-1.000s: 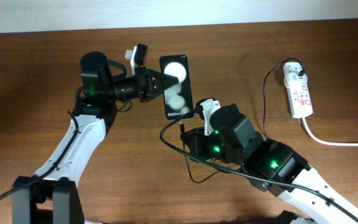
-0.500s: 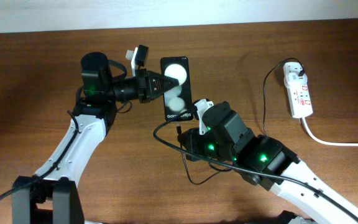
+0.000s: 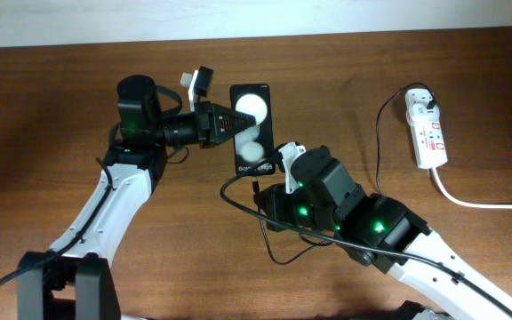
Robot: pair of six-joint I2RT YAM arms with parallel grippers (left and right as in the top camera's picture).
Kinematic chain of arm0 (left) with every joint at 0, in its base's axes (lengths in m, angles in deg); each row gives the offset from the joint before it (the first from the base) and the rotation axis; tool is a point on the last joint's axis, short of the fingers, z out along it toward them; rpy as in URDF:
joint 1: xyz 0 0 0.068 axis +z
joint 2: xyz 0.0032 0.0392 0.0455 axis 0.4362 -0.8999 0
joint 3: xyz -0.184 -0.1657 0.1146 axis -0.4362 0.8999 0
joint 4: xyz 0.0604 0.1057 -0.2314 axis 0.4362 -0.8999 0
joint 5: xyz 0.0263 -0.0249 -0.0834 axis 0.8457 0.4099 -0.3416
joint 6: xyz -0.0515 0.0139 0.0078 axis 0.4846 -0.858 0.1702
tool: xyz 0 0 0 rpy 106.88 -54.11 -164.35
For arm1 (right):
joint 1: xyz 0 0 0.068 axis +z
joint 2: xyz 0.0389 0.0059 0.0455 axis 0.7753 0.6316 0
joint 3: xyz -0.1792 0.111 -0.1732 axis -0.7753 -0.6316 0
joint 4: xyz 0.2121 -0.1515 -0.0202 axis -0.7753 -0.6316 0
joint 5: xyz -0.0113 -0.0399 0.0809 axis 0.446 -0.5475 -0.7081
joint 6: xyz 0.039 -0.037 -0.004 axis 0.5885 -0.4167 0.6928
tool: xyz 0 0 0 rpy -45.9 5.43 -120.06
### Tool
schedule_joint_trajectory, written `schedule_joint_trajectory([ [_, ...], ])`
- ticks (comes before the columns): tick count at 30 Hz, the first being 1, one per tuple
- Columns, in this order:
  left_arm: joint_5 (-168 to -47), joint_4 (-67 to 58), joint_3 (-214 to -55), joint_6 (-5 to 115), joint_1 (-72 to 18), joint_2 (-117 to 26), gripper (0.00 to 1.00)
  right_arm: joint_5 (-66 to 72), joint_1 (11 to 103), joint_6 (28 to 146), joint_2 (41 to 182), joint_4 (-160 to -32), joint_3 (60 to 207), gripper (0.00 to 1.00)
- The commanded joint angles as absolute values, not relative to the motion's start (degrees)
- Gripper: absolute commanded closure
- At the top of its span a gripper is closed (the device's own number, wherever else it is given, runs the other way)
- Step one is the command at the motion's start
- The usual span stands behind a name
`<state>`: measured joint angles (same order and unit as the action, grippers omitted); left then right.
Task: Plug charger to phone and switch on socket
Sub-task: 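Push the USB-C plug into the phone's bottom port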
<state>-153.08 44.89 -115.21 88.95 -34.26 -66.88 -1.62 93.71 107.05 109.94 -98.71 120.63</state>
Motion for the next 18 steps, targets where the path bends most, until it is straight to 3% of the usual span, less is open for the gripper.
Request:
schedule_joint_trajectory([
  [1,-154.39,45.17,-116.19,88.01,-34.33,-66.37,1.00,-0.18,93.95,106.35,108.85,-98.31,120.44,0.96],
  [13,-154.37,45.17,-116.19,88.01,-34.33,-66.37,1.00,-0.59,93.95,107.13,108.85,-95.49,120.44,0.96],
  [18,-160.42,44.97,-116.19,84.74,-34.33,-66.37,1.00,7.56,93.93,106.26,108.85,-92.91,120.44,0.96],
])
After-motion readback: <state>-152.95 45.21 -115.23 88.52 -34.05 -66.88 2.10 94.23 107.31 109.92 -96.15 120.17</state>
